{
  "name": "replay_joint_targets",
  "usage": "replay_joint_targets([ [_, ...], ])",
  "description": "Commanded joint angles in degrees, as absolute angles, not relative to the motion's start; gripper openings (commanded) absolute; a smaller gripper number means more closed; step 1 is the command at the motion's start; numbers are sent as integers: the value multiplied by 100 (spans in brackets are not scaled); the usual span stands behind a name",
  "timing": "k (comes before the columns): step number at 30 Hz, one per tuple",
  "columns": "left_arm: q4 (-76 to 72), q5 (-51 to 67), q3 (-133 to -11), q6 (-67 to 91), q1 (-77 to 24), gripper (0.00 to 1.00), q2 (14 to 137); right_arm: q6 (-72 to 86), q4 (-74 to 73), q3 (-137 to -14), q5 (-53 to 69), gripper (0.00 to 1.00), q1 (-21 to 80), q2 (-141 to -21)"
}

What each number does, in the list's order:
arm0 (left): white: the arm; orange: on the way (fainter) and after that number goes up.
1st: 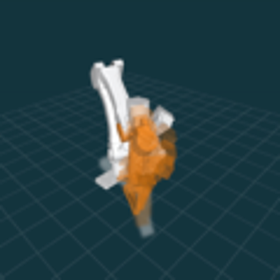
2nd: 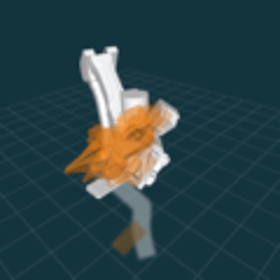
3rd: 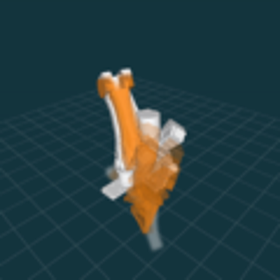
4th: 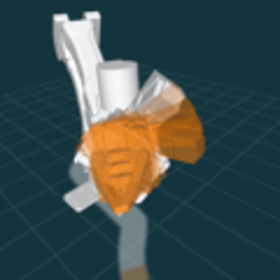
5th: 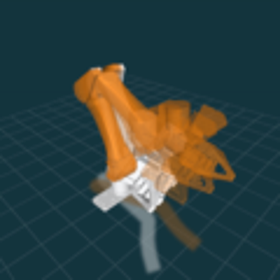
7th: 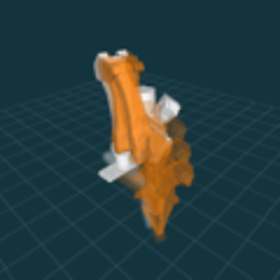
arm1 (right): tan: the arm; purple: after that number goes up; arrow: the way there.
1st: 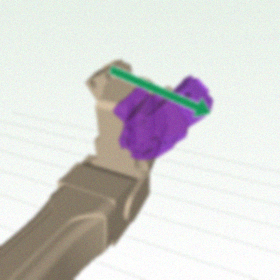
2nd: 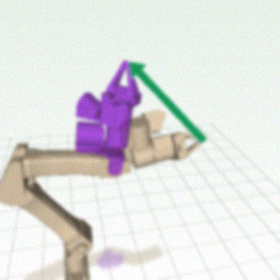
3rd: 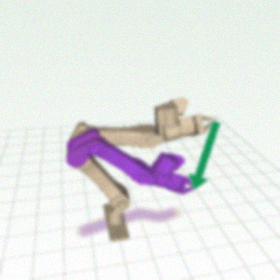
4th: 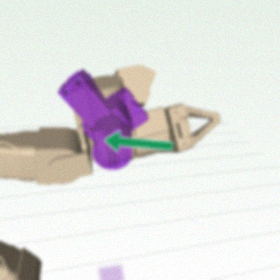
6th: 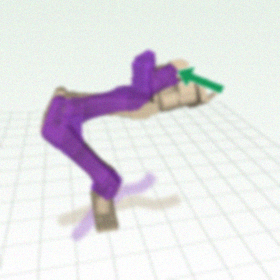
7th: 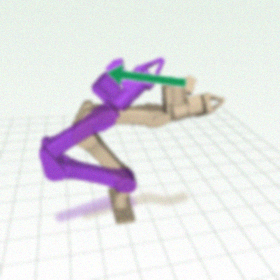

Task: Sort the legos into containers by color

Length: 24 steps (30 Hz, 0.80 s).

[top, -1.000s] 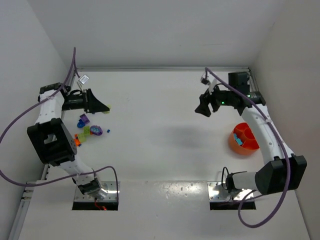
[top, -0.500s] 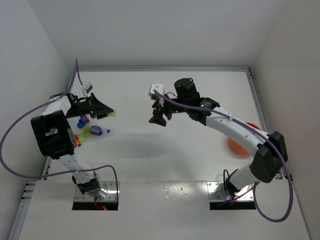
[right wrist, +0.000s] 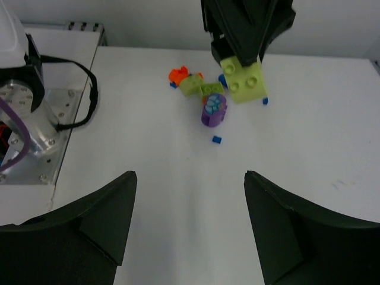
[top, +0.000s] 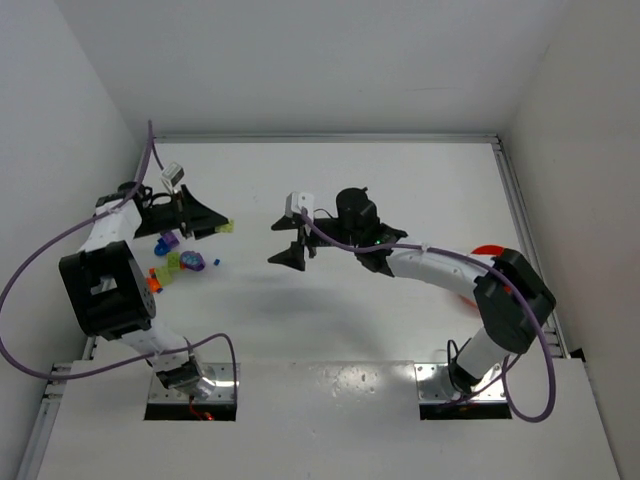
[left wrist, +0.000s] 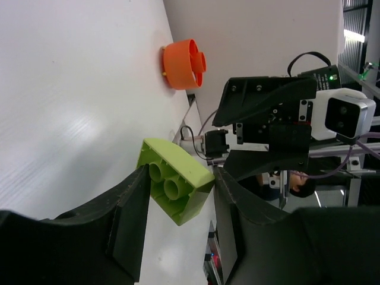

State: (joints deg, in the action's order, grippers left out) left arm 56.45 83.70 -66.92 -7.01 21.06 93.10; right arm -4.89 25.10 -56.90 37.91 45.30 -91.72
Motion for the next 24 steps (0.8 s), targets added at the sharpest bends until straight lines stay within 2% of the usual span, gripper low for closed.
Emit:
replay_joint_targets([
  [1,5318,9290,-6461,-143,1917,11,8974,-272,3998,-5782,3903,73,4667,-9403],
  [5,5063,9290,-6275,193,1802,9,8834,-220,4534,-5906,3411,73,4798,-9754],
  [12,5010,9290,-6354,396,1626,6,8728,-387,4974,-6223,3296,75,4904,-10291],
  [24,4957,9290,-6188,396,1574,5,8622,-334,4737,-6951,2874,75,5133,-10713],
])
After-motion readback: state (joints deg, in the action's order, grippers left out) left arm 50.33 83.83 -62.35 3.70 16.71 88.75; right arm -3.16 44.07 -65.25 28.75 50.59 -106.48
